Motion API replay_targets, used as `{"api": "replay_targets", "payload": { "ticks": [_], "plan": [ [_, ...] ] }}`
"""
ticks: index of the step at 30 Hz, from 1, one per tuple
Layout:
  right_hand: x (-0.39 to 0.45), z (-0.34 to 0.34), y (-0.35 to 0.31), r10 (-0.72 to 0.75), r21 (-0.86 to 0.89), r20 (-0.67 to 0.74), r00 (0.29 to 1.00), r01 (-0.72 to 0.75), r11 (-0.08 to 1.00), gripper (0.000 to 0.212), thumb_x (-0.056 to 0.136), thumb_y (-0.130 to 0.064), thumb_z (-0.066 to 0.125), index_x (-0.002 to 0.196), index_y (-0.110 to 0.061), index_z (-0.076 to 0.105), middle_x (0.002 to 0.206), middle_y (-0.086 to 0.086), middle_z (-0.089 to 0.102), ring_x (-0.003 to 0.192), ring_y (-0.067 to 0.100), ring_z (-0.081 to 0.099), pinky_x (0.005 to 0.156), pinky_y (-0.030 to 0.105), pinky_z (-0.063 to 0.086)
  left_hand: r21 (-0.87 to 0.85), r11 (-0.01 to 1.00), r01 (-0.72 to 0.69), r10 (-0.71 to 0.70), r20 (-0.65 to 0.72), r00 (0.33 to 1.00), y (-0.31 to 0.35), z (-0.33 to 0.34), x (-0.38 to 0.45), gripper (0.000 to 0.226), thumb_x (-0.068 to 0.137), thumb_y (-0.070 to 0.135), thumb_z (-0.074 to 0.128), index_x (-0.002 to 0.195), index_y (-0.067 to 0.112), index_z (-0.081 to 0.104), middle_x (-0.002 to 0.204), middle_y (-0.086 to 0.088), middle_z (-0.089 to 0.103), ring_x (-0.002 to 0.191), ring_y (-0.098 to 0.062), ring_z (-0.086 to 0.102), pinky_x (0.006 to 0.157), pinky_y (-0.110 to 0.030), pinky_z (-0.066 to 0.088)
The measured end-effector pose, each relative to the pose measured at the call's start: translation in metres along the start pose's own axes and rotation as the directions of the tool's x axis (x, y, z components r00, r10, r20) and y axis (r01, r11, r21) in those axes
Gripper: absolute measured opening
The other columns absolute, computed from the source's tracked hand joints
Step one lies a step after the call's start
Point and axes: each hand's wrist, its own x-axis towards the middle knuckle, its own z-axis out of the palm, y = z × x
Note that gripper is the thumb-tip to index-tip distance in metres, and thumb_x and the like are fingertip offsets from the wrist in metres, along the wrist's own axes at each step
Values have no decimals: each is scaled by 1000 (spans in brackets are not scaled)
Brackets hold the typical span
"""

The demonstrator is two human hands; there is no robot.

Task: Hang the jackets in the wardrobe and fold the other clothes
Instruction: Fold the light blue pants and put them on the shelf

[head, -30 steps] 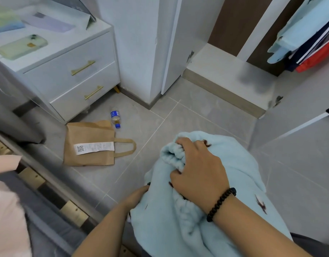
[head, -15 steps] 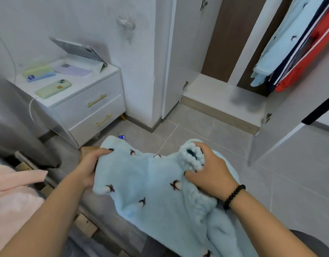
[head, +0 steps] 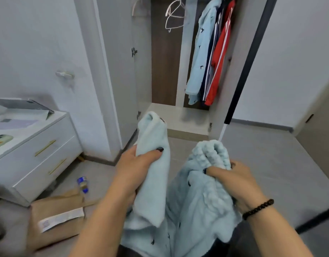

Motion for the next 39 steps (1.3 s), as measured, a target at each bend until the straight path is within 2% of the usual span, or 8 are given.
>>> {"api": "replay_targets", "payload": {
  "ticks": [7, 9, 11, 16, 21, 29, 35, 39],
  "plan": [
    [-37, -26, -3, -213, 122, -96, 972, 224, 967, 13, 70, -1, 71, 75, -12, 67, 64, -2, 70, 57, 8, 67, 50, 16, 49, 89, 996, -8, -9, 182, 983, -14, 72, -39, 23, 84, 38, 69, 105, 28, 68, 85, 6, 75, 77, -10, 72, 63, -27, 54],
    [-42, -30, 0, -249, 100, -84, 965, 257, 961, 17, 71, -1, 71, 78, -15, 68, 67, -4, 71, 60, 7, 67, 52, 15, 49, 0, 1000, 28, -27, 359, 933, -19, 78, -48, 21, 95, 32, 57, 107, 23, 71, 74, -1, 73, 61, 2, 68, 56, -14, 49],
    [-45, -33, 4, -277, 71, -85, 957, 283, 957, 19, 72, -1, 70, 80, -18, 69, 70, -4, 71, 62, 7, 67, 53, 15, 50, -73, 995, 60, -24, 423, 906, -24, 72, -56, 30, 97, 24, 51, 86, 19, 78, 60, 0, 68, 45, 6, 61, 45, -10, 44],
    [-53, -36, 8, -213, 153, 56, 976, 202, 967, 31, 64, -35, 76, 91, -21, 71, 84, -3, 75, 77, 12, 72, 64, 27, 57, -37, 998, 51, -20, 588, 809, -38, 61, -55, 35, 80, 28, 70, 113, 38, 70, 113, -1, 72, 104, -19, 69, 84, -34, 56],
    [-59, -24, 10, -122, 61, 133, 984, 115, 992, 59, 48, -51, 80, 95, -19, 68, 86, -2, 75, 79, 15, 73, 71, 36, 59, 64, 987, -145, 94, 500, 861, -54, 69, -64, 36, 75, 32, 77, 107, 45, 66, 110, 9, 72, 103, -9, 68, 82, -23, 55],
    [-48, -21, 33, 37, 224, -1, 999, -36, 974, 20, 76, -2, 73, 93, -10, 70, 82, 5, 75, 71, 18, 72, 53, 24, 56, -89, 996, 22, 14, 388, 922, -67, 59, -65, 34, 94, 6, 57, 103, 34, 74, 106, -6, 74, 101, -26, 70, 84, -41, 55],
    [-46, -3, 39, 21, 189, 5, 1000, -21, 982, 27, 74, -23, 76, 97, -10, 68, 85, 7, 75, 77, 22, 72, 65, 34, 59, -117, 992, -55, 103, 465, 879, -72, 58, -70, 49, 79, 3, 64, 113, 38, 70, 113, -2, 72, 107, -21, 68, 89, -37, 55],
    [-45, -2, 30, -49, 165, 199, 979, 16, 986, 29, 70, -37, 81, 91, -19, 74, 89, 7, 75, 84, 22, 72, 77, 39, 58, -85, 995, -60, 95, 508, 856, -79, 57, -68, 76, 62, 6, 73, 131, 30, 50, 108, -3, 73, 103, -19, 69, 82, -27, 55]
  ]
}}
